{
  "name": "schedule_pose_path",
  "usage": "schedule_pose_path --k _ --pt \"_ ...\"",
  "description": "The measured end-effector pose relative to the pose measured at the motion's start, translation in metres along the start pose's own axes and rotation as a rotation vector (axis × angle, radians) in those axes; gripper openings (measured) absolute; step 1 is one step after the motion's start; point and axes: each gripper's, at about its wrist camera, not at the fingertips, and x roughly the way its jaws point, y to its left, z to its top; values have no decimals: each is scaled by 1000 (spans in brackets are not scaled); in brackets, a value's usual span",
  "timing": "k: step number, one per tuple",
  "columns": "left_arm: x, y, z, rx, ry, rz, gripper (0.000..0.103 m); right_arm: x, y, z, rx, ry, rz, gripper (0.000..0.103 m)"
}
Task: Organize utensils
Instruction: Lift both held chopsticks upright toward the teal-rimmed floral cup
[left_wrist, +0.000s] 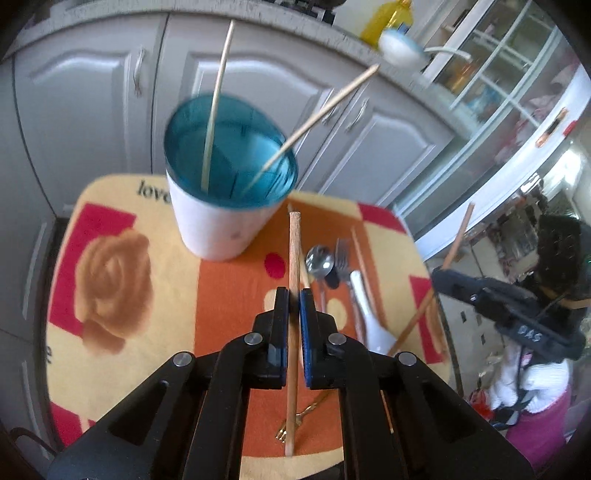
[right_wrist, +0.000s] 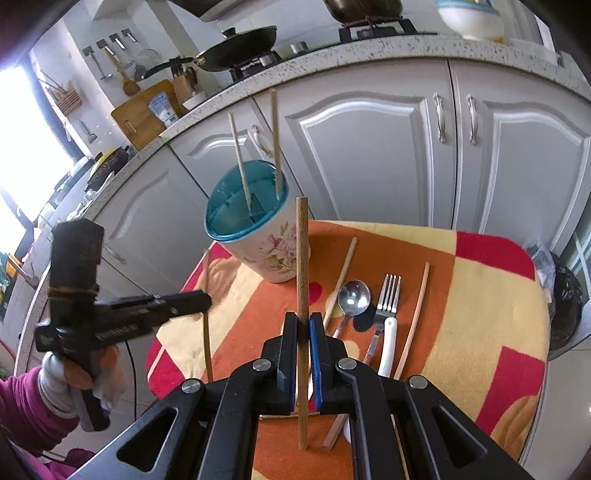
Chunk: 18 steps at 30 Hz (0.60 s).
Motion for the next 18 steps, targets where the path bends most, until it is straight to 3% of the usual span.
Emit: schedule_pose_path --k 9,18 --pt "-55 -2 14 26 -94 -19 4 -11 26 14 -58 -26 8 6" --pt "-112 -1 66 45 -250 4 4 -26 51 58 -119 -92 29 6"
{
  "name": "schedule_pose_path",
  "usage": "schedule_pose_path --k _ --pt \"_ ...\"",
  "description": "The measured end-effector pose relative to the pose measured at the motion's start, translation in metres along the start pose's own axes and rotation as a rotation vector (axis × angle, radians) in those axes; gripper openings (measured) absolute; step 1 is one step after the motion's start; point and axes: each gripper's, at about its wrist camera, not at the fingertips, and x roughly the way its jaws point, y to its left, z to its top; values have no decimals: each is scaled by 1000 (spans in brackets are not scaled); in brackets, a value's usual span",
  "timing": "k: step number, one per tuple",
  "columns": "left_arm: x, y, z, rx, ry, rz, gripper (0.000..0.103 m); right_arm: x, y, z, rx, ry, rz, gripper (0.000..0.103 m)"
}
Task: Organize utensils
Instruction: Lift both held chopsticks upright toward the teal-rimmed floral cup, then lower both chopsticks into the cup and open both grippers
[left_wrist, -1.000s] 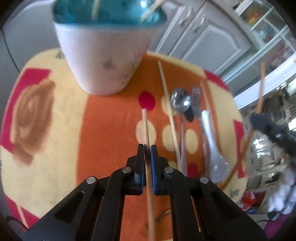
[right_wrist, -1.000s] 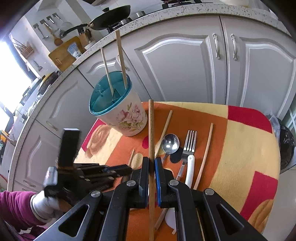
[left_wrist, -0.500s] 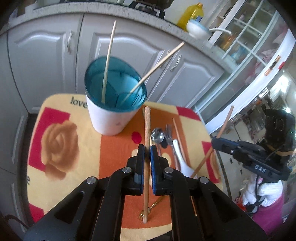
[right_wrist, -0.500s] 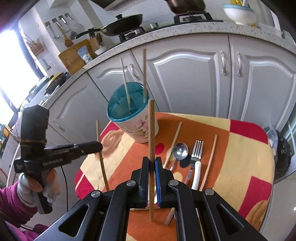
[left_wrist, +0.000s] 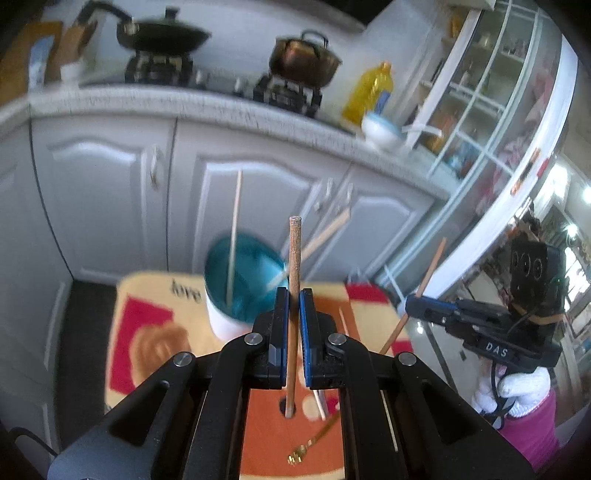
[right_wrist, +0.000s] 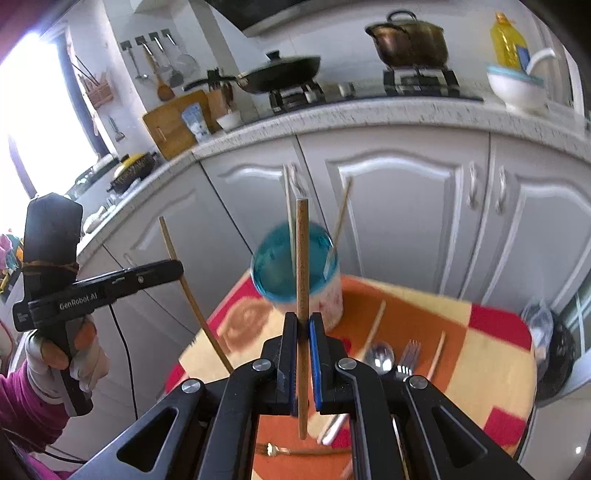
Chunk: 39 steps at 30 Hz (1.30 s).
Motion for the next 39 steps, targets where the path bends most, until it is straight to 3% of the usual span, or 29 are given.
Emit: schedule_pose_path --k 8,18,27,39 --pt "-3 7 62 39 -131 99 4 0 20 69 -23 -102 -4 6" --pt "46 27 92 48 -129 184 4 51 25 142 -49 -134 -51 6" --pt "97 43 70 43 -45 215 4 108 1 137 -19 -109 -85 6" --pt "118 47 51 14 11 211 4 114 -7 135 -16 -88 -92 6"
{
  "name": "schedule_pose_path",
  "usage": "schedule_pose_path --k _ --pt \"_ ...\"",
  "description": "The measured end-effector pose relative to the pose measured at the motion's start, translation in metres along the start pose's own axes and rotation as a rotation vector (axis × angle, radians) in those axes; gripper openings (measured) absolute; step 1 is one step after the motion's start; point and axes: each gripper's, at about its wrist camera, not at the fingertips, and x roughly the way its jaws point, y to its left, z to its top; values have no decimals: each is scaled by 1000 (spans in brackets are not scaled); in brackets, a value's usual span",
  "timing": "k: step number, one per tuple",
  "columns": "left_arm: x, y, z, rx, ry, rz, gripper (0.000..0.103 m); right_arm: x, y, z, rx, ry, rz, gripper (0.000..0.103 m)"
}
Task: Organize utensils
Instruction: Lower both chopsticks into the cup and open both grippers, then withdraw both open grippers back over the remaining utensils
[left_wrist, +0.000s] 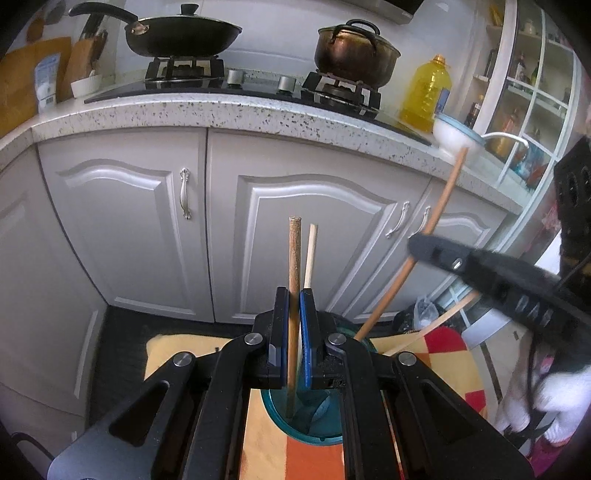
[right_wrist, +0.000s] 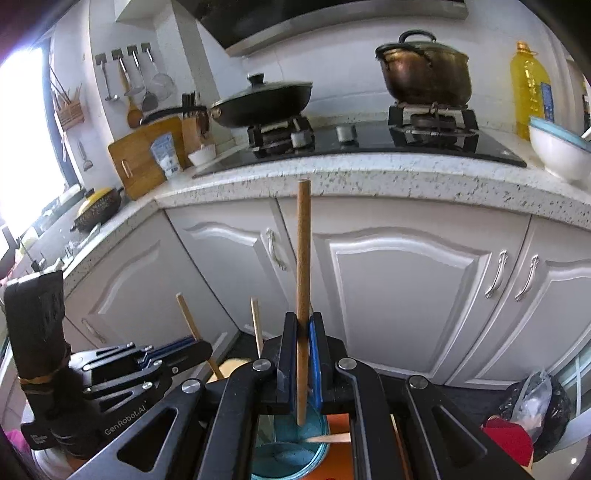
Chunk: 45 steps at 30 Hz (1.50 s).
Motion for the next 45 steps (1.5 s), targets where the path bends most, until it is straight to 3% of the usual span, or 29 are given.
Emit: schedule_pose_path --k 12,14,16,17,18,24,34,36,45 --pt "7 1 -9 -21 54 5 6 45 12 -37 -40 185 21 6" --pt "6 2 -11 -20 61 7 11 39 9 -39 -35 175 16 10" --pt "4 1 -13 -22 59 1 23 30 7 -38 -22 160 18 29" --pt "2 1 -14 -24 55 -4 32 25 6 -38 -13 151 22 32" --pt "-2 0 -16 -26 48 -7 38 19 7 -37 -9 143 24 32" --pt "-26 -4 -22 -19 -1 15 48 -14 11 -37 -14 93 19 32" --pt "-65 -32 -55 42 -52 44 51 -87 9 -72 41 -10 9 35" --pt "-68 -40 -64 52 -49 38 51 -99 9 -84 46 -12 4 41" --pt "-69 -75 -98 100 -11 13 51 -127 -2 -140 86 25 -90 43"
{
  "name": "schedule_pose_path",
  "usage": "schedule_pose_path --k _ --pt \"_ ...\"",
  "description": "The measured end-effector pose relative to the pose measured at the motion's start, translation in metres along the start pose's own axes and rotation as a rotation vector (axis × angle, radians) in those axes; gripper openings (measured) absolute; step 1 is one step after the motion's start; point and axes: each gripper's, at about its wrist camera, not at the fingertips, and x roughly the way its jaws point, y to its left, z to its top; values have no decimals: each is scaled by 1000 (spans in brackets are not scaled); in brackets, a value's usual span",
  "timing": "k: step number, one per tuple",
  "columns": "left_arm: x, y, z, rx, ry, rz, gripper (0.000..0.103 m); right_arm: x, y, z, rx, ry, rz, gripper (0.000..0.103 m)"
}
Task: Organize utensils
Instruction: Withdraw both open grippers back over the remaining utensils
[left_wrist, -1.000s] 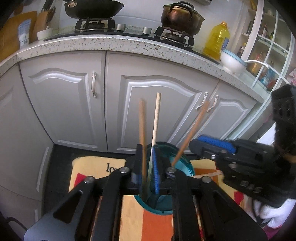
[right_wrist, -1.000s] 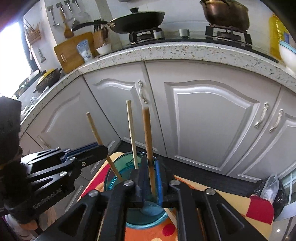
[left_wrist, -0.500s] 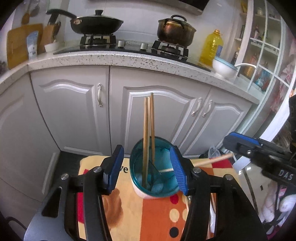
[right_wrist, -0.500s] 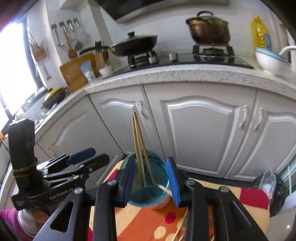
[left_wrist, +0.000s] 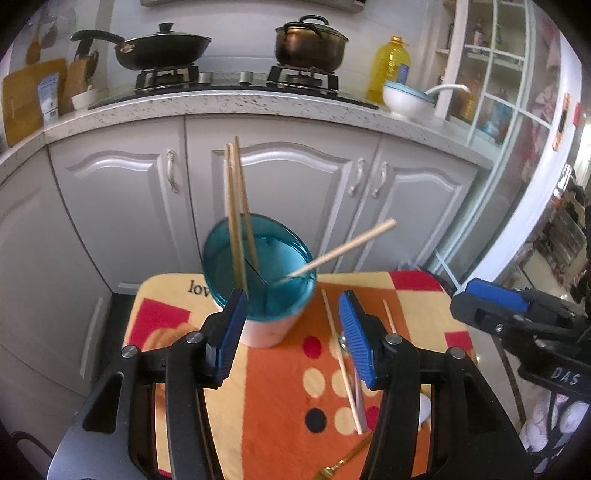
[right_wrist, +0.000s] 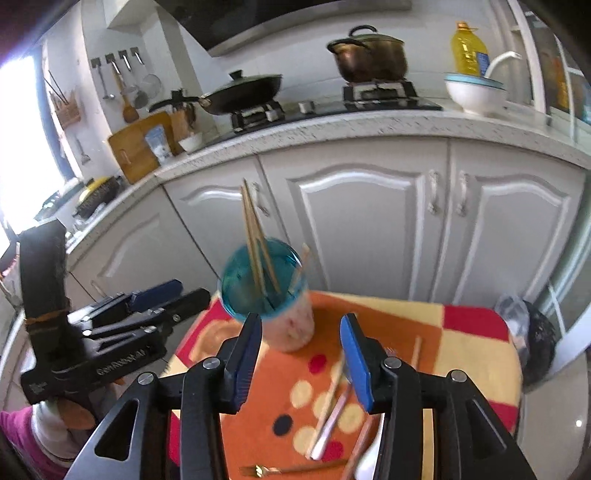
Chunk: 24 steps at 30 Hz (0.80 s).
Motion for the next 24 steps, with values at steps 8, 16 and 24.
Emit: schedule_pose_path --k 8,16,24 --pt "3 -23 -17 29 23 -17 51 -11 -19 -31 58 28 -50 43" --pt "15 -35 -32 61 65 -31 51 -12 -41 -54 101 68 -105 53" --pt "28 -29 -46 57 109 -45 51 -2 -64 -77 152 116 -130 54"
